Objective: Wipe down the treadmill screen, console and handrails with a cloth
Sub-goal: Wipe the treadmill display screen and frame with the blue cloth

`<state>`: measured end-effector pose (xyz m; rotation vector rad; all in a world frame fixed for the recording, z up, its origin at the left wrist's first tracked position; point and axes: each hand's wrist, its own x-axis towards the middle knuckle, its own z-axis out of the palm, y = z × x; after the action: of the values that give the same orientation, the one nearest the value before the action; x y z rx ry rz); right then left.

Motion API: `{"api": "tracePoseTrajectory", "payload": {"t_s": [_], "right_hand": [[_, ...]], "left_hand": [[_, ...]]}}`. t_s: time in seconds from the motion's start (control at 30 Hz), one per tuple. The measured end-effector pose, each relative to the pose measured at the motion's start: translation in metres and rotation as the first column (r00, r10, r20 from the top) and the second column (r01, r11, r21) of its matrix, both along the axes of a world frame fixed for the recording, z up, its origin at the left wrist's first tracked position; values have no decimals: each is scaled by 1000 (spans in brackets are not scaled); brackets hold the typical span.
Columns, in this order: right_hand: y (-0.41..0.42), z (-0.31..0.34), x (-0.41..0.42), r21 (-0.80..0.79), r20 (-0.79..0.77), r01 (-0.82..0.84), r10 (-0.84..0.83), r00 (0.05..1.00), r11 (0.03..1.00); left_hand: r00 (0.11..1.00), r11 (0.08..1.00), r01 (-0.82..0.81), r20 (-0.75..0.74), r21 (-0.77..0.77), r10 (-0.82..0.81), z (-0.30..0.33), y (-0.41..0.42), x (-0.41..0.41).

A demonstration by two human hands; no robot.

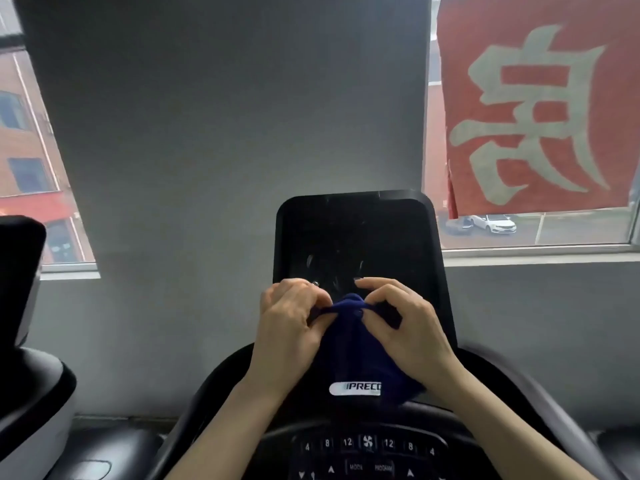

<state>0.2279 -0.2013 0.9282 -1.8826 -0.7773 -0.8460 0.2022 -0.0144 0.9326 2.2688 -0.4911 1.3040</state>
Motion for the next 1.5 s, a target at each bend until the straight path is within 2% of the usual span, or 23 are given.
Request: {"api": "tracePoseTrajectory", "payload": {"t_s": [0.2,0.4,0.53,0.7,0.87,1.07,1.23,1.33,1.5], "right_hand": [[48,4,51,1,-138,21,-21,990,1000],[90,6,103,-3,-141,173,-172,975,985],[98,-6,132,29,-169,254,-245,955,967],[96,-16,170,-13,-156,294,-292,944,956],[90,-13,215,-9,-149,269,-267,952,963],[80,-4,271,-79,-50,270,-275,960,959],[92,8,329,-110,99,301,-290,952,947],[114,16,364,-143,215,262,-229,949,954],[156,23,417,-293,369,227,-109,923,929]], "left_hand": [[992,990,119,22,70,-121,4,57,71],[984,980,173,22,103,-176,9,115,141],[984,983,174,-46,54,-172,-9,138,176],[973,985,170,-163,17,-165,-36,152,211],[953,997,72,-295,9,-66,-49,161,248],[922,999,-30,-385,-15,22,-51,162,299],[925,998,-56,-375,36,65,-58,167,344],[925,996,-57,-371,64,77,-61,170,369],[937,990,-68,-332,124,106,-64,176,399]]}}
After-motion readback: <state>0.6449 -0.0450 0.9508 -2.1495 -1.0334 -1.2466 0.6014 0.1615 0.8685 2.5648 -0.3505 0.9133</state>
